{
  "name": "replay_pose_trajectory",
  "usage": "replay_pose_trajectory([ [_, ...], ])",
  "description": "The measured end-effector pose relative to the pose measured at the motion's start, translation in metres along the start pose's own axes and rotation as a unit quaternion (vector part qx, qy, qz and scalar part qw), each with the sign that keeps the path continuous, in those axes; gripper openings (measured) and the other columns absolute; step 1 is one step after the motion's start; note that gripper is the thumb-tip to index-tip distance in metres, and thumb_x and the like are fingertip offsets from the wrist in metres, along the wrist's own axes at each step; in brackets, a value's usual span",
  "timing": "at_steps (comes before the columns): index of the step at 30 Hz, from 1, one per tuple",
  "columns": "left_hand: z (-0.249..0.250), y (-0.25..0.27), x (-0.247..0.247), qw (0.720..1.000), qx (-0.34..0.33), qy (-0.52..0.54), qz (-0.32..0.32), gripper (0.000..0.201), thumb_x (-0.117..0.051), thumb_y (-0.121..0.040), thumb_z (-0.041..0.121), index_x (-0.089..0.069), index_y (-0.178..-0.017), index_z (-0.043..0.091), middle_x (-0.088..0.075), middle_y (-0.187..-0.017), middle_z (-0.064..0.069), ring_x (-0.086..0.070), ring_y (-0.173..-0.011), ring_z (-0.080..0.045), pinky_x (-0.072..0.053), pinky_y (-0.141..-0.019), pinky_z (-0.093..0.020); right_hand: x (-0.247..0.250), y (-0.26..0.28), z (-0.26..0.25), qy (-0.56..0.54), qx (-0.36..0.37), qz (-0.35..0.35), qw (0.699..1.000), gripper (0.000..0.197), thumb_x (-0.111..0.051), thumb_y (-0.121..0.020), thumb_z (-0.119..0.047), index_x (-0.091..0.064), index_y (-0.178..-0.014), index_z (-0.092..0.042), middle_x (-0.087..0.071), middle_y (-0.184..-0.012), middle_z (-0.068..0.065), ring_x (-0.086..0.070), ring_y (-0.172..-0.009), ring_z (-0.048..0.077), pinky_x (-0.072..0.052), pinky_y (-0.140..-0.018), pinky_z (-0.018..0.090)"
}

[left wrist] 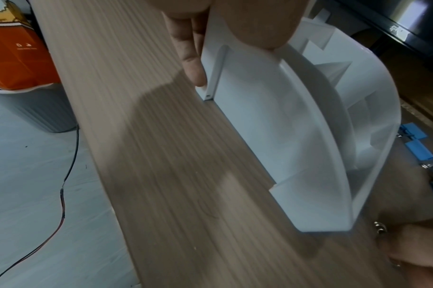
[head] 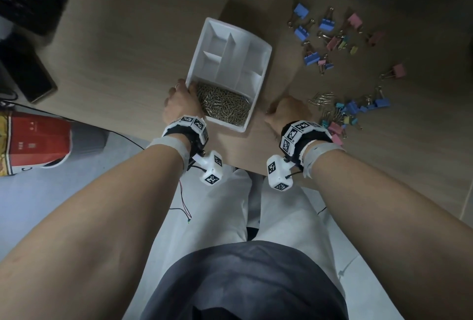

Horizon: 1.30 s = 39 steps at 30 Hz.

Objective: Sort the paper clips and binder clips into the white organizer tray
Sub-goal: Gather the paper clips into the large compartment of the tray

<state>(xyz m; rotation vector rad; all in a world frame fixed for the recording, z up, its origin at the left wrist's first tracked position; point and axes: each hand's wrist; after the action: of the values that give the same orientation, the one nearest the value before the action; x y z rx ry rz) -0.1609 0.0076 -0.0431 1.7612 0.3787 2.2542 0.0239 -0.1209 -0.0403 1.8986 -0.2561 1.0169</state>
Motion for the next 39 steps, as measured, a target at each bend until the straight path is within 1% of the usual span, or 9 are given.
replay_pose_trajectory([
  [5,-0.001,-0.001,-0.002,1.0,0.003,-0.002,0.006,0.048,-0.027,-0.101,0.048,-0.048,-0.129,0.015,-0.057,-0.122,-0.012,-0.056,-0.109,-0.035,-0.044,-0.08,-0.042,0.001,0.007,0.002,-0.066,0.024,-0.001,0.998,0.021,-0.067,-0.073,-0.04,-0.073,-0.081,-0.021,-0.074,-0.084,-0.001,-0.07,-0.084,0.023,-0.058,-0.081,0.035],
  [11,0.006,0.001,-0.004,1.0,0.009,0.0,0.003,0.047,-0.027,-0.101,0.046,-0.046,-0.13,0.016,-0.056,-0.125,-0.012,-0.056,-0.111,-0.035,-0.044,-0.081,-0.042,0.02,0.017,-0.028,-0.181,0.185,0.025,0.966,0.017,-0.075,-0.079,-0.037,-0.076,-0.092,-0.026,-0.068,-0.075,-0.016,-0.063,-0.07,0.002,-0.046,-0.069,0.021],
  [14,0.017,0.007,-0.006,1.0,0.005,-0.003,0.0,0.047,-0.027,-0.102,0.045,-0.045,-0.132,0.014,-0.056,-0.125,-0.014,-0.055,-0.112,-0.036,-0.044,-0.082,-0.043,0.026,0.011,-0.014,-0.189,0.151,0.065,0.968,0.026,-0.071,-0.084,-0.038,-0.072,-0.107,-0.025,-0.072,-0.088,-0.012,-0.067,-0.08,0.007,-0.049,-0.077,0.022],
  [16,0.024,0.011,-0.008,1.0,-0.006,0.002,0.002,0.048,-0.027,-0.102,0.045,-0.045,-0.131,0.012,-0.056,-0.124,-0.015,-0.056,-0.111,-0.036,-0.044,-0.081,-0.043,0.029,0.003,0.014,-0.171,0.058,0.125,0.976,0.028,-0.061,-0.09,-0.03,-0.063,-0.116,-0.021,-0.07,-0.11,0.0,-0.065,-0.101,0.02,-0.049,-0.083,0.029],
  [19,0.034,0.014,-0.012,1.0,-0.016,0.001,0.012,0.048,-0.027,-0.102,0.044,-0.045,-0.131,0.01,-0.057,-0.124,-0.015,-0.056,-0.111,-0.037,-0.045,-0.081,-0.044,0.029,-0.006,0.054,-0.102,-0.07,0.145,0.982,0.055,-0.057,-0.088,-0.024,-0.044,-0.137,-0.002,-0.046,-0.138,0.019,-0.041,-0.129,0.036,-0.042,-0.094,0.042],
  [21,0.04,0.014,-0.015,1.0,-0.018,-0.006,0.014,0.048,-0.027,-0.102,0.045,-0.045,-0.132,0.012,-0.057,-0.125,-0.014,-0.056,-0.111,-0.036,-0.044,-0.08,-0.042,0.025,-0.01,0.065,-0.081,-0.104,0.136,0.982,0.061,-0.059,-0.09,-0.028,-0.04,-0.14,0.001,-0.037,-0.145,0.018,-0.032,-0.135,0.037,-0.04,-0.098,0.045],
  [24,0.047,0.013,-0.016,0.999,-0.025,-0.014,0.016,0.046,-0.028,-0.102,0.045,-0.046,-0.129,0.012,-0.058,-0.123,-0.014,-0.057,-0.11,-0.035,-0.044,-0.08,-0.041,0.018,-0.012,0.066,-0.047,-0.084,0.149,0.984,0.056,-0.063,-0.092,-0.034,-0.047,-0.133,0.0,-0.038,-0.142,0.019,-0.035,-0.131,0.036,-0.044,-0.093,0.043],
  [33,0.049,0.014,-0.018,0.999,-0.026,-0.032,0.031,0.045,-0.028,-0.101,0.046,-0.047,-0.125,0.012,-0.059,-0.121,-0.014,-0.058,-0.108,-0.036,-0.042,-0.076,-0.04,-0.008,0.002,0.052,-0.047,0.038,0.111,0.992,0.041,-0.061,-0.09,-0.022,-0.055,-0.128,-0.008,-0.046,-0.136,0.015,-0.041,-0.127,0.035,-0.05,-0.09,0.044],
  [39,0.048,0.013,-0.018,0.999,-0.022,-0.021,0.025,0.046,-0.028,-0.101,0.045,-0.047,-0.128,0.013,-0.058,-0.123,-0.013,-0.057,-0.11,-0.035,-0.042,-0.078,-0.041,0.001,0.013,0.062,-0.022,0.075,0.13,0.989,0.06,-0.063,-0.086,-0.057,-0.053,-0.132,-0.019,-0.047,-0.132,0.011,-0.041,-0.124,0.034,-0.049,-0.09,0.048],
])
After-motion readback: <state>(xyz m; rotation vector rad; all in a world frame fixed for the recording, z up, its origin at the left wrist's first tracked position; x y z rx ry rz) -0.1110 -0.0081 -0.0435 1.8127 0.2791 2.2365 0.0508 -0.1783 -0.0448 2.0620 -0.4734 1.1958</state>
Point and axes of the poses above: each hand's wrist, its own y-axis away from the middle knuckle, its own x-axis out of the back of the hand, z = x × y
